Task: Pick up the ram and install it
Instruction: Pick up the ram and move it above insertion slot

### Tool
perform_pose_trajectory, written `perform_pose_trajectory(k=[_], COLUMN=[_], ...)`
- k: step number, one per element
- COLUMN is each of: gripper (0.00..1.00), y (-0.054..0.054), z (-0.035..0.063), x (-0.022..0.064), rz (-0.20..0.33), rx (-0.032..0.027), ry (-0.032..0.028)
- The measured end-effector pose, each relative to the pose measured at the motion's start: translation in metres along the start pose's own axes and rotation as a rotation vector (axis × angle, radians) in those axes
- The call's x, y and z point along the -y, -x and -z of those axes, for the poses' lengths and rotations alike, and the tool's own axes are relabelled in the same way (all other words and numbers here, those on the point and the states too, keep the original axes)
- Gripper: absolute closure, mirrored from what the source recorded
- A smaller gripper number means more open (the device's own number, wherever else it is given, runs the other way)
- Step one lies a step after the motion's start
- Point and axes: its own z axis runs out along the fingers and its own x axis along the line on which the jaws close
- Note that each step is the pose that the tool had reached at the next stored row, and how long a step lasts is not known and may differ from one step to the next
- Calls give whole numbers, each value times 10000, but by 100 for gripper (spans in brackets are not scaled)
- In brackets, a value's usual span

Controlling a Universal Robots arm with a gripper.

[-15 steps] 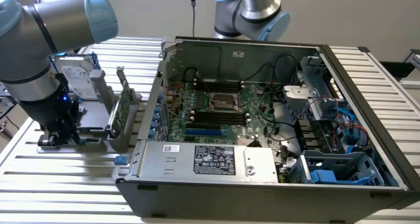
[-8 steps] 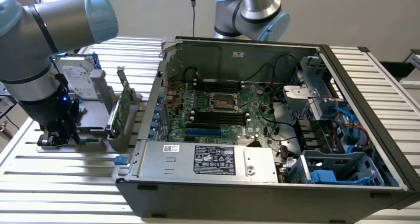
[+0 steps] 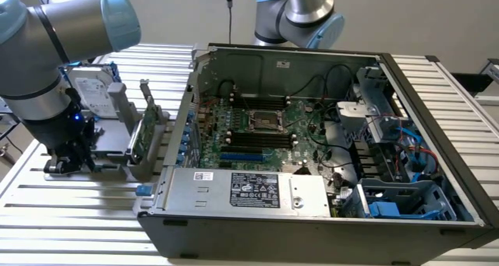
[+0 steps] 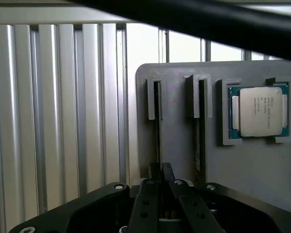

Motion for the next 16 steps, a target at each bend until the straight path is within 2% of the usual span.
perform_pose_trajectory(k=[8,16], gripper=[86,86], y=[1,3], z=[36,118], x=[-2,-7], rz=[-2,-2], rx=[0,0], ry=[1,0])
